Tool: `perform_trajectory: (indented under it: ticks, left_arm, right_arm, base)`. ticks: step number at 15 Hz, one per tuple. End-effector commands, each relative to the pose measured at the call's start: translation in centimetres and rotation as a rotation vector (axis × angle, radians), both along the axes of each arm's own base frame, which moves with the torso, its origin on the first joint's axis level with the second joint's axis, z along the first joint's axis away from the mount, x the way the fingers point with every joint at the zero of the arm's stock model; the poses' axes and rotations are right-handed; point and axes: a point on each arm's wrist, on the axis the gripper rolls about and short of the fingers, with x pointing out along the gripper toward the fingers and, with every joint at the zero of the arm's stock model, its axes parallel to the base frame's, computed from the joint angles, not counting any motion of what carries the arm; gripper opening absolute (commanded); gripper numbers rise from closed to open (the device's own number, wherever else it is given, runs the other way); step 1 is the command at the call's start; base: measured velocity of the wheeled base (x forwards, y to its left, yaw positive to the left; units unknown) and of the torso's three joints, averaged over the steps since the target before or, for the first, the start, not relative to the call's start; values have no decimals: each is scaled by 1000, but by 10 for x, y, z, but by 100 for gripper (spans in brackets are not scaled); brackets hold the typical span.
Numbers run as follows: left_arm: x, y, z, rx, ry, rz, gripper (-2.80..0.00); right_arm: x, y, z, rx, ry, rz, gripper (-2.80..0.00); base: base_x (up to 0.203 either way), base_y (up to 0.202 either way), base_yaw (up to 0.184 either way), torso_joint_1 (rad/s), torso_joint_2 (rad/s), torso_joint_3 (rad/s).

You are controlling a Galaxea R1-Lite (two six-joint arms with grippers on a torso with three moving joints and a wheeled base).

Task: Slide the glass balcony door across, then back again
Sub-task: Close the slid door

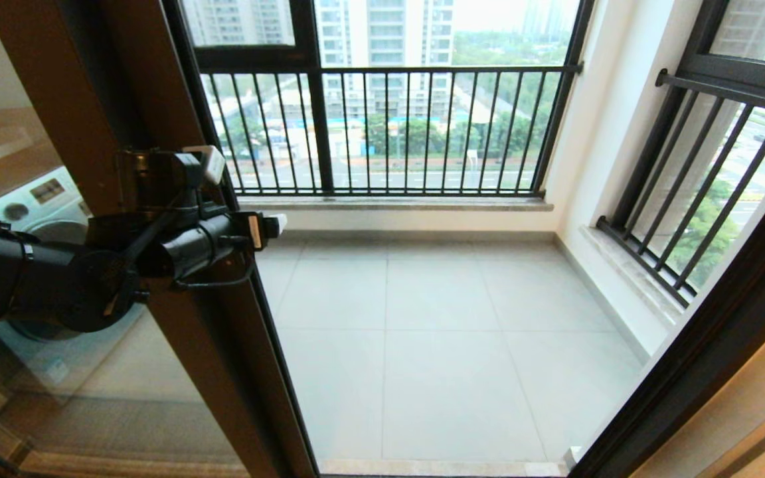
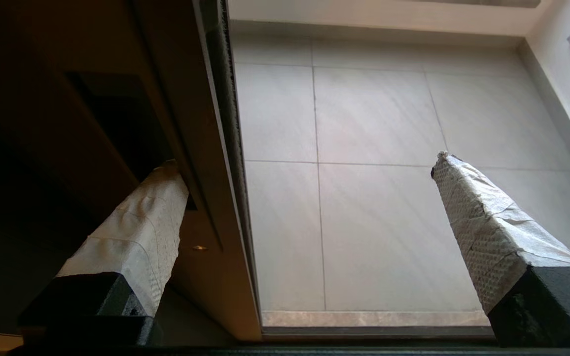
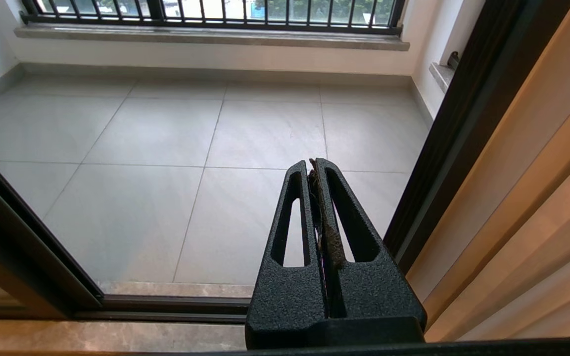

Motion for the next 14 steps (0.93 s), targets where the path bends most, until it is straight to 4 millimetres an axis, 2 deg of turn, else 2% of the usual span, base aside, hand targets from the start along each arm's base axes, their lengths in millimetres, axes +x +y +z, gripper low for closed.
perform_trajectory:
  ticks: [1, 14]
  left_arm:
    - [3, -3, -2, -8, -22, -9, 0]
    - [-6, -29, -10, -10, -28, -87, 0]
  right_arm:
    - [0, 0, 0, -1, -1, 1, -280]
    - [0, 0, 0, -1, -1, 1, -280]
  base:
    - [0, 0, 0, 0, 0, 0]
    - [0, 0, 0, 0, 0, 0]
